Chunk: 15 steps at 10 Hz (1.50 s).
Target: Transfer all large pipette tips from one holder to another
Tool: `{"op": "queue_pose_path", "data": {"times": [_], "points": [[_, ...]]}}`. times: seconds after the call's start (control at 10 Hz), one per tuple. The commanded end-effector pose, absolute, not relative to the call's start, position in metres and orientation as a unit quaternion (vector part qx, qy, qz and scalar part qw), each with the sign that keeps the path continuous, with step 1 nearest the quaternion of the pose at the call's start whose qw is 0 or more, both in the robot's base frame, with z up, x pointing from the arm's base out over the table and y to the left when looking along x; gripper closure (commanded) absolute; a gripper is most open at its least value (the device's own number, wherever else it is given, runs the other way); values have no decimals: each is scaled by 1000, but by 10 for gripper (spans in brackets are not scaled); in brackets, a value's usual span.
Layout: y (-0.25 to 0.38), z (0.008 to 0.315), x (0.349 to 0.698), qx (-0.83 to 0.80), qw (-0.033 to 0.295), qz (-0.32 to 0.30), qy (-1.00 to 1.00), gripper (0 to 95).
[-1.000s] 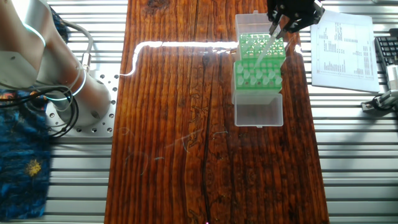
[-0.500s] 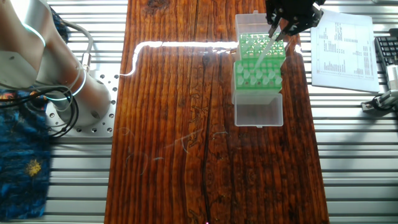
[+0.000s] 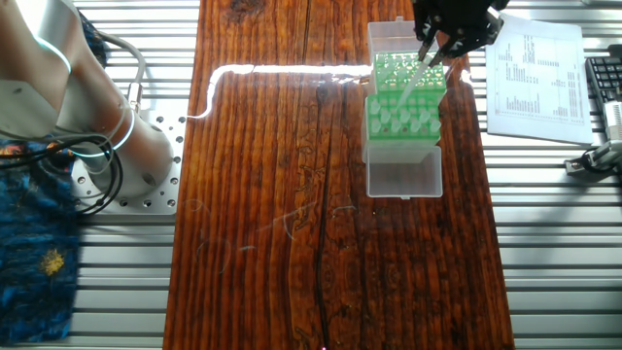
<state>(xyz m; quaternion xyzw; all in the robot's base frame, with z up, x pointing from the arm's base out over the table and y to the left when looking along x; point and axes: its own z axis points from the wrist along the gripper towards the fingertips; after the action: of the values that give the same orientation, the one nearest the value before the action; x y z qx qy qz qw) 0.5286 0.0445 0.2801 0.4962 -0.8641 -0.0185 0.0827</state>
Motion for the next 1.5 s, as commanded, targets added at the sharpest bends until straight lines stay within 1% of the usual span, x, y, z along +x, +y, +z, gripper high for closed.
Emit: {"op": "queue_pose_path", "data": {"times": [0.1, 0.7, 0.8, 1.5], "points": [[44, 280, 529, 496, 83, -19, -864, 950], [45, 271, 533, 511, 82, -26, -855, 950], [44, 269, 533, 514, 82, -26, -853, 760], [50, 263, 538, 509, 80, -34, -856, 760]]}}
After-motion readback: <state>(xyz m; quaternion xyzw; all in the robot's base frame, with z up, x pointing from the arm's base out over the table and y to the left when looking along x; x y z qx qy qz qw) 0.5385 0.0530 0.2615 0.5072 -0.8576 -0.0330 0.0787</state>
